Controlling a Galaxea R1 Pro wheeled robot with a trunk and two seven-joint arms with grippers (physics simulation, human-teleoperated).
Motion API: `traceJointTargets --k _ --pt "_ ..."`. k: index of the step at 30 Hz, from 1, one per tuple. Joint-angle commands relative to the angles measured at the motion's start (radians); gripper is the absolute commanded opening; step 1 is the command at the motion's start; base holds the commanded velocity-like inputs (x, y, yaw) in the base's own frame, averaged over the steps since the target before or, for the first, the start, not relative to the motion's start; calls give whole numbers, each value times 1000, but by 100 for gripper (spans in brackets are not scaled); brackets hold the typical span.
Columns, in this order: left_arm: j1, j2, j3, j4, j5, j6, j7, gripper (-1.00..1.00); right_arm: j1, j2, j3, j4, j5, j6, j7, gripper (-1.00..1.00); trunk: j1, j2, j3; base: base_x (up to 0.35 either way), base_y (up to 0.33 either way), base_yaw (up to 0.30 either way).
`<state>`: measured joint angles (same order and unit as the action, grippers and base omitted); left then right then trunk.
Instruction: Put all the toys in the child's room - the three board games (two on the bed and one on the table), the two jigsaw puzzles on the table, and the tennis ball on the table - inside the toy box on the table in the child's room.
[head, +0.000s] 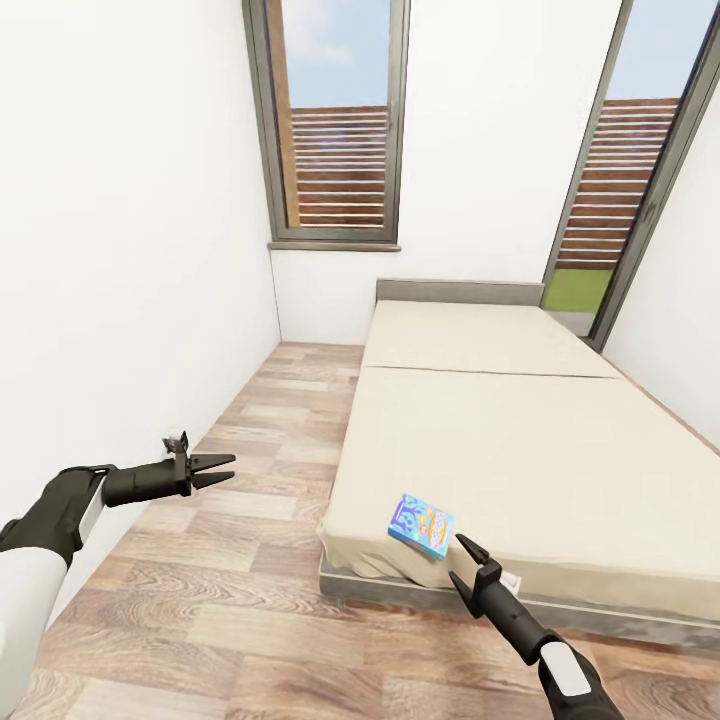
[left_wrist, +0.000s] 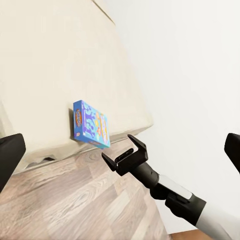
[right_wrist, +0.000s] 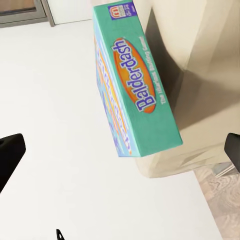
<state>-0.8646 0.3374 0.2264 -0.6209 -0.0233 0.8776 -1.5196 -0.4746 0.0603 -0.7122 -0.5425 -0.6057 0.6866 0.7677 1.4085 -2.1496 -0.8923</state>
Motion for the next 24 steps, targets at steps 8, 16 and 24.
traceJointTargets --k 8,16,24 --pt "-1 0 1 0 -3 10 -5 100 -1 1 -5 -1 0 5 1 100 0 0 -1 9 1 0" --pt "-1 -1 2 0 -3 10 -5 100 -1 1 -4 -1 0 5 1 100 0 0 -1 139 52 0" --pt "-1 -1 2 0 -3 10 -5 100 -1 1 -5 -1 0 4 1 100 0 0 -1 20 8 0"
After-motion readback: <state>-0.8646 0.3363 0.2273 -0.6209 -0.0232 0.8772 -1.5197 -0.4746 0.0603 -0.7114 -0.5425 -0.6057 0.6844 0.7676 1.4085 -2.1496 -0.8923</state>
